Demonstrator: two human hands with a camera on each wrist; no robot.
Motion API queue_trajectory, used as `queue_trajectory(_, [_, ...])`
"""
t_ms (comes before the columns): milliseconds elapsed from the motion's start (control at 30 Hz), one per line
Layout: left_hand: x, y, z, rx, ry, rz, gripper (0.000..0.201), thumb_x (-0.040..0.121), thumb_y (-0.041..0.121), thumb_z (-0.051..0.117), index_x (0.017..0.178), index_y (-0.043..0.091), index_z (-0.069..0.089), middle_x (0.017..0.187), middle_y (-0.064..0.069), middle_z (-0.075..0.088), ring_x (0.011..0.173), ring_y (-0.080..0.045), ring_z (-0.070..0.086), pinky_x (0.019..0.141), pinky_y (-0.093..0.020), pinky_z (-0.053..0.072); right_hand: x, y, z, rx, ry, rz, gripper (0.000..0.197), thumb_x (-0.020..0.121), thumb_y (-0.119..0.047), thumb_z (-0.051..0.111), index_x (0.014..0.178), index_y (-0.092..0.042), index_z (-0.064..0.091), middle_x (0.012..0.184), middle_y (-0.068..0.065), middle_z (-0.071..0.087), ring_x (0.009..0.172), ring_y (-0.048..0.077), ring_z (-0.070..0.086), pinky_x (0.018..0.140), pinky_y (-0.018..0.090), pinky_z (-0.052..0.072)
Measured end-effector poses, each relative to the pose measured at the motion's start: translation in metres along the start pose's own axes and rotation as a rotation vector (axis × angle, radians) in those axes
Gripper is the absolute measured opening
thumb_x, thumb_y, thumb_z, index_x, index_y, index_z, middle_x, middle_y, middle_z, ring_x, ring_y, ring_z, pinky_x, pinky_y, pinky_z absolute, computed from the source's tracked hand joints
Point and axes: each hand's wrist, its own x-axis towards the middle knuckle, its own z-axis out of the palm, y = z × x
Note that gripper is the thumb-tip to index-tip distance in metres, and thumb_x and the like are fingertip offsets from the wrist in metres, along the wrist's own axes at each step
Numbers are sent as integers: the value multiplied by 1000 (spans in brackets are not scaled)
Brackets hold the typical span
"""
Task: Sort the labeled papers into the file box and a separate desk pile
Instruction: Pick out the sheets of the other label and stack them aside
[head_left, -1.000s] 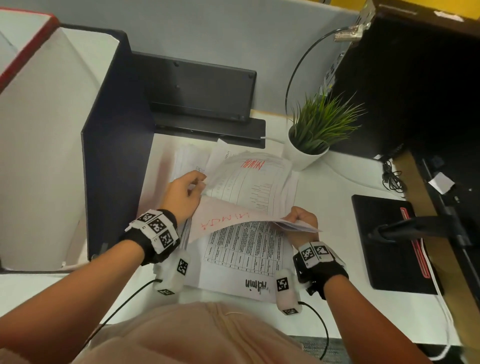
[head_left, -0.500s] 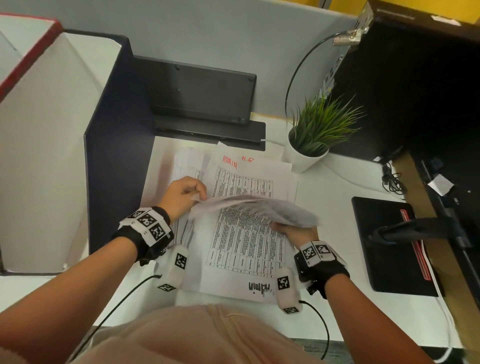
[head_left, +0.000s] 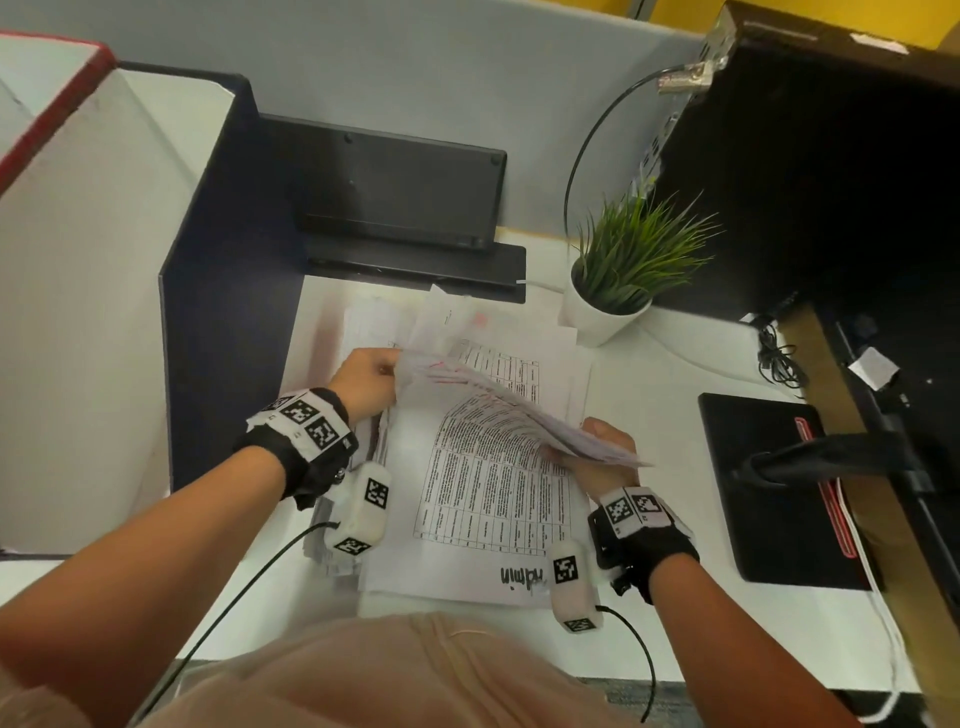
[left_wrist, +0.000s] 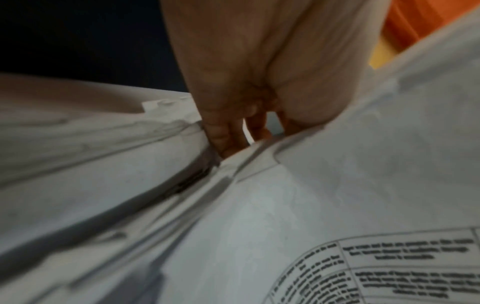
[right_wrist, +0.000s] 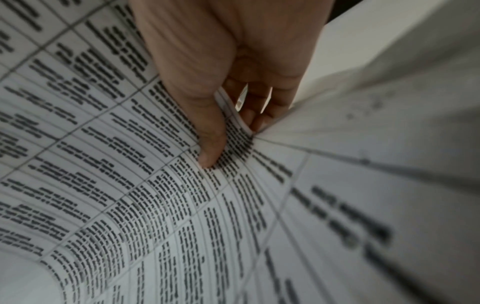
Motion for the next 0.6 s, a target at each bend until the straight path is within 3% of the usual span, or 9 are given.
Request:
queue_trajectory(67, [-2,-1,-1,-64,10,-41,32,88,-5,49,103,18,66,84,7,65,76,-1,58,62,-10,46,-3,1,-3,-73,-7,-58,25,73,-10,78,94,-10,64,92,8,66,73,15,56,54,3,41])
queue_trajectory(133, [-4,-4,-3,-112,29,-86,27,89,-2,44,88,10,68,81,-5,65,76,-17,58,68,-19,47,-2,-1,-4,-103,51,-128,44,65,-5,82,106,-3,64,106,12,68,89,19,61,68,16,48])
queue_trajectory(200, [-5,-5,-5,-177,2,-126,25,87,-3,41,80,4,64,86,-17,57,81,-25,48,67,-29,38,-4,-3,-4,-76,87,-163,53,59,-2,84,108,-5,64,108,8,69,97,18,64,81,24,51])
queue_trajectory(300, [-5,-2,0,-330,-8,-172,23,90,-1,39,97,3,60,91,-16,58,82,-25,51,72,-27,40,-3,-9,-4,-86,49,-135,49,61,-6,85,105,-7,64,104,6,69,99,20,64,92,33,49])
queue_trajectory(367, [-5,2,5,-442,22,-183,26,95,7,40,116,3,54,94,-7,62,84,-21,55,73,-27,44,-2,-14,-4,-81,22,-117,35,68,-22,82,96,-16,63,97,-1,67,95,18,62,90,31,46])
queue_trajectory(467, [-7,4,8,-596,-114,-131,46,97,46,31,123,17,56,109,3,68,105,-17,60,87,-31,47,1,-18,-2,-101,88,-164,40,79,-46,66,103,-16,55,106,-2,59,98,17,56,86,27,42])
queue_trajectory(533, [-11,6,10,-591,-183,-104,63,85,65,34,130,24,52,122,0,64,113,-16,60,97,-37,45,-5,-23,3,-1,100,-206,39,85,-42,62,114,-18,55,116,-1,60,103,16,57,87,26,42])
queue_trajectory(600, [-16,11,14,-425,-161,-74,67,75,61,54,129,21,52,123,-2,63,111,-18,61,100,-42,45,-11,-28,8,57,122,-240,38,89,-33,59,122,-15,56,121,3,62,107,17,59,89,26,44])
